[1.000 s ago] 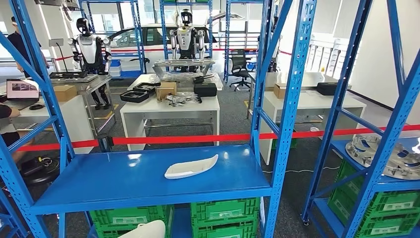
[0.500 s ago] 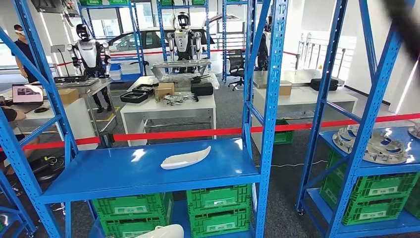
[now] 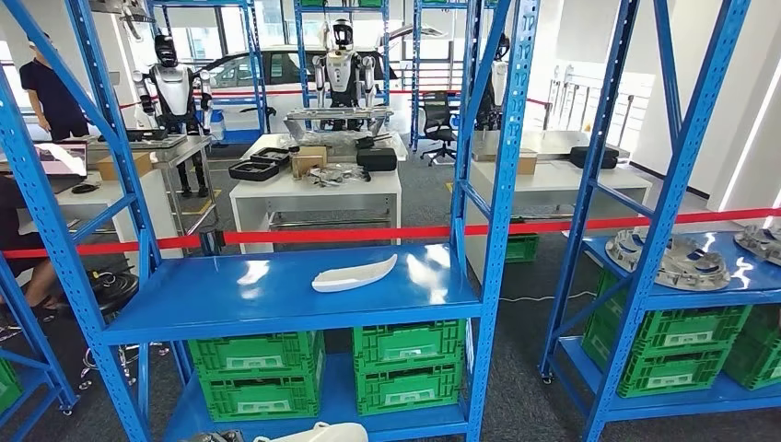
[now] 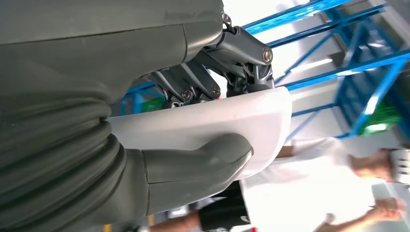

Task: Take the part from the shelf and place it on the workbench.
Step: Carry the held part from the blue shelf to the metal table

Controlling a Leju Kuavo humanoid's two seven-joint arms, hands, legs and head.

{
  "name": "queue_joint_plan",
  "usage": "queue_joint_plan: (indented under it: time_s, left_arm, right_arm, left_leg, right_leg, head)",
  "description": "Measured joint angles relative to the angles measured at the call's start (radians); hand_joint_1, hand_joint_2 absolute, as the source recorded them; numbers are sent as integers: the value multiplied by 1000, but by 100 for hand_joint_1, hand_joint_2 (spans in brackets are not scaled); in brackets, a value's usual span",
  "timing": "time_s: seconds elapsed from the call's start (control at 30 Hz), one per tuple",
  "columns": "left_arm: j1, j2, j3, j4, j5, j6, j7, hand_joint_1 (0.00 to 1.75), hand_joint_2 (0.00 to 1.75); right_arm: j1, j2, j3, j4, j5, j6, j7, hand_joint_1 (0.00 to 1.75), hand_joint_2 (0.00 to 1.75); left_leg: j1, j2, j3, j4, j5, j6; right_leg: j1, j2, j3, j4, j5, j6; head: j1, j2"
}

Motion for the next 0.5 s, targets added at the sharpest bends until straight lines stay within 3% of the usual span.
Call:
queue_joint_plan:
  time_s: [0.07, 0.1, 0.17, 0.2, 0.23, 0.27, 0.33, 0.37, 0.43, 0.5]
  left_arm:
    - [12, 11, 8, -22, -20, 14, 8, 175, 175]
    - [16, 15, 12, -33, -29, 22, 10, 175, 175]
    - [30, 20, 22, -50, -46, 42, 12, 175, 175]
    - [39, 23, 29, -58, -54, 54, 13, 175, 175]
    - [50, 25, 39, -66, -61, 67, 13, 175, 175]
    - [65, 28, 51, -74, -67, 80, 12, 175, 175]
    - [103, 31, 79, -95, -78, 104, 11, 175, 175]
    - [126, 32, 94, -108, -83, 112, 11, 175, 175]
    - [163, 30, 119, -134, -91, 123, 16, 175, 175]
    - [184, 28, 140, -160, -96, 129, 22, 175, 175]
  right_arm:
    - [-1, 0, 1, 0, 7, 8, -7, 0, 175]
    - [-1, 0, 2, 0, 9, 12, -10, 0, 175]
    - [0, 0, 3, 0, 12, 22, -22, 0, 175]
    - [0, 0, 3, 0, 15, 30, -31, 0, 175]
    - [-1, 0, 4, 0, 19, 39, -42, 0, 175]
    - [-2, -1, 5, 0, 24, 49, -51, 0, 175]
    - [-2, -5, 9, 0, 35, 73, -67, 0, 175]
    - [-2, -8, 11, 0, 40, 84, -72, 0, 175]
    - [-1, -13, 14, 0, 45, 102, -77, 0, 175]
    - [-3, -17, 17, 0, 45, 112, -79, 0, 175]
  left_leg:
    - [-1, 0, -23, 15, 15, -11]
    - [-2, 0, -28, 18, 23, -17]
    - [0, -1, -31, 16, 36, -29]
    - [2, -3, -37, 22, 25, -36]
    - [4, -6, -46, 44, -7, -43]
    - [6, -7, -58, 87, -57, -49]
    - [9, -8, -81, 208, -154, -59]
    - [9, -8, -84, 262, -172, -61]
    - [9, -9, -53, 289, -144, -59]
    - [8, -9, 45, 190, -110, -49]
  right_leg:
    - [3, 2, 82, -121, -24, -7]
    - [5, 3, 97, -151, -39, -13]
    - [5, 2, 84, -157, -28, -28]
    - [4, -1, 76, -156, -18, -36]
    - [2, -3, 66, -158, -7, -44]
    - [1, -5, 54, -158, 5, -50]
    - [3, -6, 27, -157, 28, -55]
    - [3, -6, 11, -156, 40, -55]
    - [5, -7, -21, -151, 63, -51]
    - [6, -9, -50, -146, 85, -45]
  head:
    - [0, 0]
    - [-1, 0]
    - [-2, 0]
    - [-3, 0]
    - [-4, 0]
    - [-5, 0]
    - [-7, 0]
    - [-8, 0]
    - [-9, 0]
    - [-9, 0]
